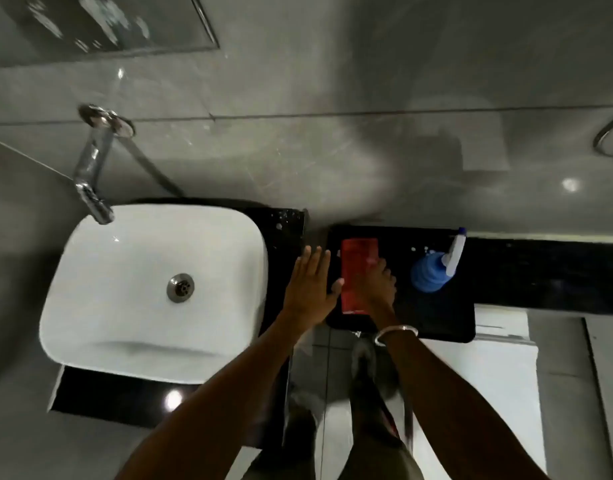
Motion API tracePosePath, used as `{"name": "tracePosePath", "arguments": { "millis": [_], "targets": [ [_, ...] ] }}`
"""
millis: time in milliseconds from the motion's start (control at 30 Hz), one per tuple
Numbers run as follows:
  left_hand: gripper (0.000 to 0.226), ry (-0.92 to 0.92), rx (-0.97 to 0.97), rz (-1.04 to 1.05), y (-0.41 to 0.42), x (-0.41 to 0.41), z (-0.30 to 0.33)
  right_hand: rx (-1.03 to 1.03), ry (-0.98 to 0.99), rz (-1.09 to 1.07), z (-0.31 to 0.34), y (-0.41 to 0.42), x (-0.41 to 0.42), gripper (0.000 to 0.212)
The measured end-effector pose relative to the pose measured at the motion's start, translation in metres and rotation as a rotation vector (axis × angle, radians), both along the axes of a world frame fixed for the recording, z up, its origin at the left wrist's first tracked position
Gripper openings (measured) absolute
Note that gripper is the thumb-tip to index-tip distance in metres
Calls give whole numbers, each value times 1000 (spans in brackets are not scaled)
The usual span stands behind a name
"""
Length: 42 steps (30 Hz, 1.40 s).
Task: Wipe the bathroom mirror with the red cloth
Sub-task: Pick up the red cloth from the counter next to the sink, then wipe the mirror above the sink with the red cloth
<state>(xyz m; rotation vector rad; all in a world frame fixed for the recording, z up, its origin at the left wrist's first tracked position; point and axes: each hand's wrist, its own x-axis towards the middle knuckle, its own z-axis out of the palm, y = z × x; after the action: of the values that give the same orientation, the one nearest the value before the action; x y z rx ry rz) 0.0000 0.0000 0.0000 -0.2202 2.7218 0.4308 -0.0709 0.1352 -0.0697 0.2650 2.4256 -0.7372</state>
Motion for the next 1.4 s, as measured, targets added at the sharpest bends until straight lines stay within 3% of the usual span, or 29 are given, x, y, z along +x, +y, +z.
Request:
{"name": "tracePosePath", "arguments": {
  "millis": [167, 333, 467, 533, 600, 700, 767, 833, 900, 967, 1033, 1100, 1267, 1400],
  "targets": [
    [91, -22, -11, 19, 2, -8, -12, 72, -73, -138, -16, -7, -12, 66],
    [82, 69, 52, 31, -2, -8, 1, -98, -195, -169, -12, -6, -25, 54],
    [68, 201, 355, 194, -9, -10, 34, -229, -205, -240, 32, -18, -28, 45],
    [61, 283, 596, 374, -17, -14, 66, -278, -75, -171, 85, -31, -27, 32],
    [53, 323, 810, 558, -27, -16, 100, -335, 102, -70, 149, -49, -21, 32],
    [34, 404, 1385, 863, -38, -15, 157, -480, 330, 197, 233, -88, 6, 40],
    [57, 510, 1615, 1106, -45, -8, 193, -491, 432, 426, 276, -116, 25, 45],
    [77, 588, 1964, 1134, -55, 0, 227, -483, 496, 594, 316, -139, 36, 47],
    [72, 690, 2220, 1134, -68, 6, 253, -538, 631, 675, 354, -151, 38, 45],
    [49, 862, 2260, 1188, -92, 13, 274, -516, 873, 732, 390, -164, 35, 46],
    [55, 927, 2380, 1011, -108, 13, 295, -392, 1149, 762, 424, -179, 19, 56],
    [55, 1020, 2362, 921, -126, 13, 322, -252, 1336, 743, 462, -187, 4, 64],
    [50, 1285, 2378, 805, -180, -3, 434, -23, 1651, 668, 579, -193, -29, 70],
    [51, 1511, 2287, 702, -197, -19, 544, 61, 1774, 593, 666, -191, -66, 68]
  ]
}}
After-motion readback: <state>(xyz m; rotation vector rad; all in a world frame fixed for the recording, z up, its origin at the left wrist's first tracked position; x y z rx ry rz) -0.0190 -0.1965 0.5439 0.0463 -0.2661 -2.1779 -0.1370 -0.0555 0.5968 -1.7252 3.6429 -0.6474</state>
